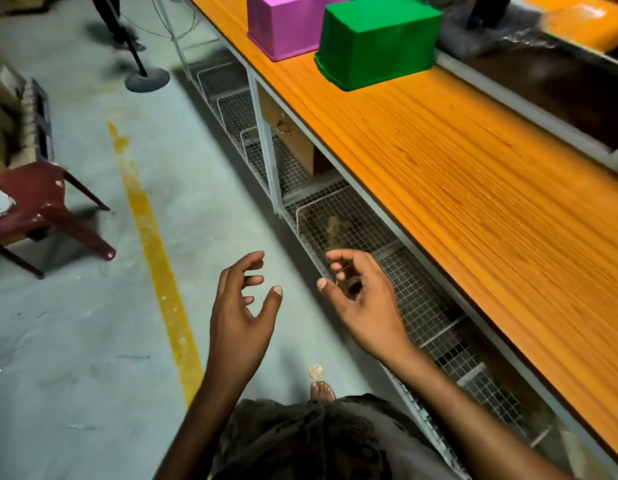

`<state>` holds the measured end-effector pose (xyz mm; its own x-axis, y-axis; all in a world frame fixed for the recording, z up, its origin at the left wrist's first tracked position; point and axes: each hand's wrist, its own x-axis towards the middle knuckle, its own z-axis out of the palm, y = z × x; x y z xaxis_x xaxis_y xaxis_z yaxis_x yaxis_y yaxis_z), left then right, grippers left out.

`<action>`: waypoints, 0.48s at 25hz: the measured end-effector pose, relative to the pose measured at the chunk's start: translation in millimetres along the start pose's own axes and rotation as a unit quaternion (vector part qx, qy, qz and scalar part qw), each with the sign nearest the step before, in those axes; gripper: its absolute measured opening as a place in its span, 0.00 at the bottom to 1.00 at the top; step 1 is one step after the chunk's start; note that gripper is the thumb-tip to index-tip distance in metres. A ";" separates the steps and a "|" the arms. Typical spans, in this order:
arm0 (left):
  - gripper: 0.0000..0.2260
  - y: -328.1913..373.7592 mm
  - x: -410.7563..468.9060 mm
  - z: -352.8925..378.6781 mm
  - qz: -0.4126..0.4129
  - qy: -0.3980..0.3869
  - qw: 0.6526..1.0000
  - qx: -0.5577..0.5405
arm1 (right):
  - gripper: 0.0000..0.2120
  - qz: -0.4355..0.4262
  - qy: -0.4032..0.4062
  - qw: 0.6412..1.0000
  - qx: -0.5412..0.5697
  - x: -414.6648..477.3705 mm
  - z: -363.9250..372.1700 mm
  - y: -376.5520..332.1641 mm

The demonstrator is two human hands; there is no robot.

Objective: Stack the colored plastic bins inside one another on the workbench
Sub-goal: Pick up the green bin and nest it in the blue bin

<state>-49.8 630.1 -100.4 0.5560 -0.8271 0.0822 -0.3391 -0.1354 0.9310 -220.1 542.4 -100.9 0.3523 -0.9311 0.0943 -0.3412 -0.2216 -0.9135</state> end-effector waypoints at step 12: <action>0.26 -38.4 306.5 -26.8 0.047 -0.108 0.993 0.007 | 0.21 0.080 0.127 0.985 0.086 238.8 111.6 -21.8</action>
<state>153.9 396.5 -101.4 0.3449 -0.9344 0.0894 -0.3938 -0.0576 0.9174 -31.3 357.2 -102.6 0.0696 -0.9974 0.0206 -0.2147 -0.0351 -0.9760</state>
